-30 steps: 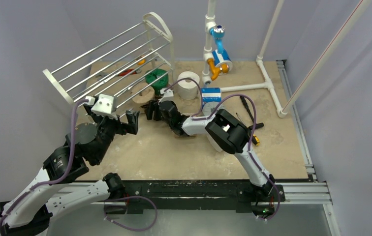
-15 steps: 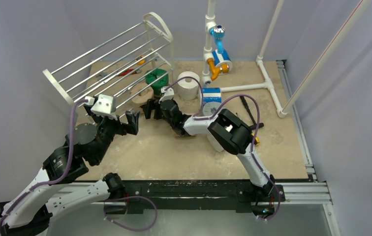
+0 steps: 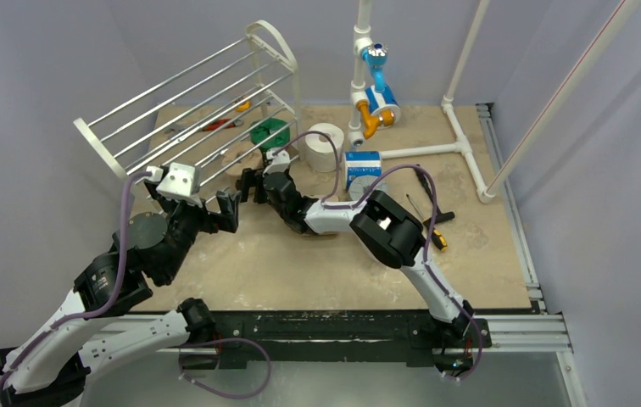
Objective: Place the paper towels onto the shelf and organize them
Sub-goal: Place the paper towel on the shelf.
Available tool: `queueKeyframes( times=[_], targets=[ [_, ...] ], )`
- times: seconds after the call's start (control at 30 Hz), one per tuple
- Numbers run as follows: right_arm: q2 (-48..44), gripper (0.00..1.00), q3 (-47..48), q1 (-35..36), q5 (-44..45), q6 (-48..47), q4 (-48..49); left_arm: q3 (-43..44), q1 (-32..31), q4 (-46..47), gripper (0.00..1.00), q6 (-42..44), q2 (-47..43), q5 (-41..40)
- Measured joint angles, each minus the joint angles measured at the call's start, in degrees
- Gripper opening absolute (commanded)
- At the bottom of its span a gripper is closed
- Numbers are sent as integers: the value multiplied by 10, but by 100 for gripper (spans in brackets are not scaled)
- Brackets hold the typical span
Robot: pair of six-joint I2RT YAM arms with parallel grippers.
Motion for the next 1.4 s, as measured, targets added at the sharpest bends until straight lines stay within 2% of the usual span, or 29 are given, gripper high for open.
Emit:
queueKeyframes(
  times=[0.43,0.9,1.1,1.4],
  targets=[
    [12,88,3,-1,39,21,-11,0,0,0,100,0,0,-1],
    [-13,99,-61,-9,19,-6,7,0,0,0,100,0,1,0],
    [-71,99,-94,-5,-10,-21,10,-2,0,-3,100,-5,-4,1],
    [-219,99,-146,7,-44,-35,-7,-4,0,-4,100,-13,-23,1]
  ],
)
